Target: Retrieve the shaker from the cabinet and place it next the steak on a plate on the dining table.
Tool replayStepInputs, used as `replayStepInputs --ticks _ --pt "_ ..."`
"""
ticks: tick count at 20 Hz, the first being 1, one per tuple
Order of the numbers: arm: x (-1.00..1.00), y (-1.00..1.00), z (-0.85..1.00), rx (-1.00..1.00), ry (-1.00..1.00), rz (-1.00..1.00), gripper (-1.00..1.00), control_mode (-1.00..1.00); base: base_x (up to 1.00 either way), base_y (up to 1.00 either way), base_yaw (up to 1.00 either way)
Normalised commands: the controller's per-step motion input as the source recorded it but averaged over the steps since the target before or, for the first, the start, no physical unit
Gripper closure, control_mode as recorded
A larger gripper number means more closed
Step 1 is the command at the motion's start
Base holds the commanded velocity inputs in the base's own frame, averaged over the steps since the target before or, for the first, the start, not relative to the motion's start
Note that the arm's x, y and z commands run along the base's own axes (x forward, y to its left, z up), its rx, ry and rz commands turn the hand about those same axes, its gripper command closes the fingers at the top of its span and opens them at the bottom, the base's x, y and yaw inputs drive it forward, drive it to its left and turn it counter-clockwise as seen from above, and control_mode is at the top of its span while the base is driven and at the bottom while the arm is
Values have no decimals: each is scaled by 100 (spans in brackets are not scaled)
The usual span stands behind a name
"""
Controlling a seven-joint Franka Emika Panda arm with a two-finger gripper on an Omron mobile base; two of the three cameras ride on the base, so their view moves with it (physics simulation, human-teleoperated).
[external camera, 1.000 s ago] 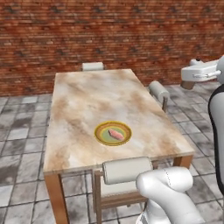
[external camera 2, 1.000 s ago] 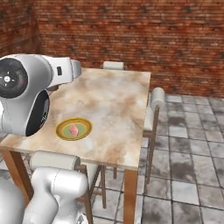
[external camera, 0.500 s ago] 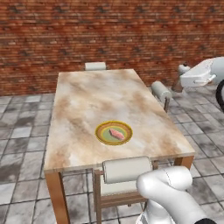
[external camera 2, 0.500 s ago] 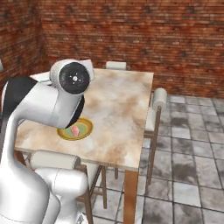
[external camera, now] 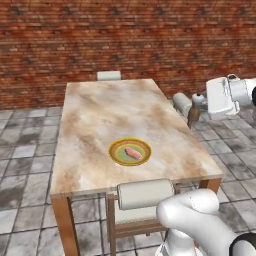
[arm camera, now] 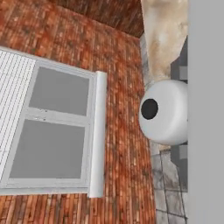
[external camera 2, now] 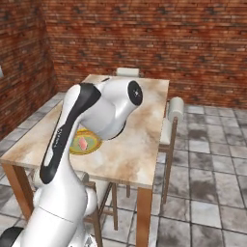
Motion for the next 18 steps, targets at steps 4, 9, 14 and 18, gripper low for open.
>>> replayStepInputs --ticks 4,9,14,18 --pt "39 -8 -61 -19 0 50 100 -100 0 0 0" --pt "51 -17 -46 -4 0 44 100 -100 0 0 0" --pt "41 -28 -45 1 0 30 100 -100 0 0 0" --pt "29 -22 -53 6 -3 16 100 -100 0 0 0"
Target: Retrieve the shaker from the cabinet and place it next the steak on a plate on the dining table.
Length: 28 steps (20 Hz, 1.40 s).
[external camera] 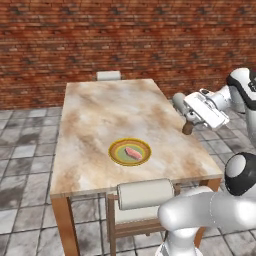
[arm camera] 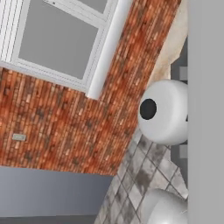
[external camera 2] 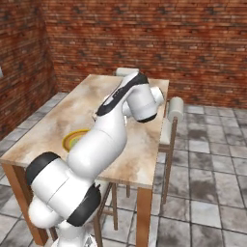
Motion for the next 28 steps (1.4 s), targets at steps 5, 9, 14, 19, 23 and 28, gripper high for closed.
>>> replayStepInputs --ticks 5,9,14,19,23,28 --pt "12 -3 -57 0 -14 2 100 -100 0 0 0" --pt "0 0 -41 -4 -10 -10 100 -100 0 0 0" --pt "2 0 -30 -6 -7 -21 100 -100 0 0 0" --pt "6 2 -8 -1 -3 -29 100 -100 0 0 0" --pt "1 3 -8 0 0 -30 100 -100 0 0 0" --pt "3 9 -2 0 8 -21 100 -100 0 0 0"
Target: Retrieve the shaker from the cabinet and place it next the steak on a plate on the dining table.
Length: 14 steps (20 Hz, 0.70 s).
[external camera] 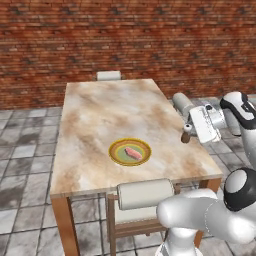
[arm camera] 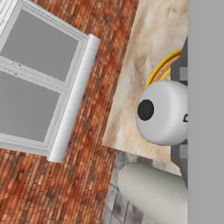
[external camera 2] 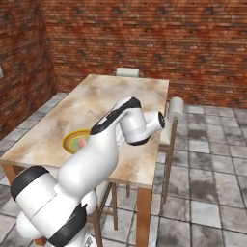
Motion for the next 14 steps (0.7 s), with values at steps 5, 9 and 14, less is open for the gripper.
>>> replayStepInputs --ticks 5,9,14 --pt "8 4 -8 0 4 -3 100 -100 0 0 0" --pt "14 1 -13 0 0 0 100 -100 0 0 0" --pt "20 0 -29 0 0 1 100 -100 0 0 0"
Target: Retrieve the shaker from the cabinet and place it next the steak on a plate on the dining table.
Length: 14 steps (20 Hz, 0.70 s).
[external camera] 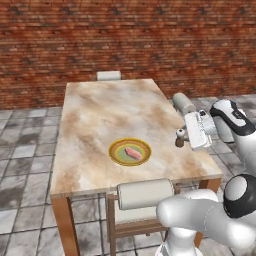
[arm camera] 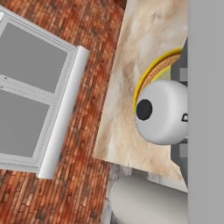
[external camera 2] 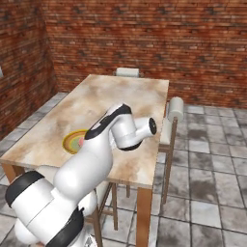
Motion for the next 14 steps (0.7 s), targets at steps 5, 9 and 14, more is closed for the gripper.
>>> replayStepInputs --ticks 5,9,14 --pt "25 0 -35 0 0 1 100 -100 0 0 0" --pt "26 0 -28 0 0 0 100 -100 0 0 0" --pt "28 0 -14 0 0 0 100 -100 0 0 0"
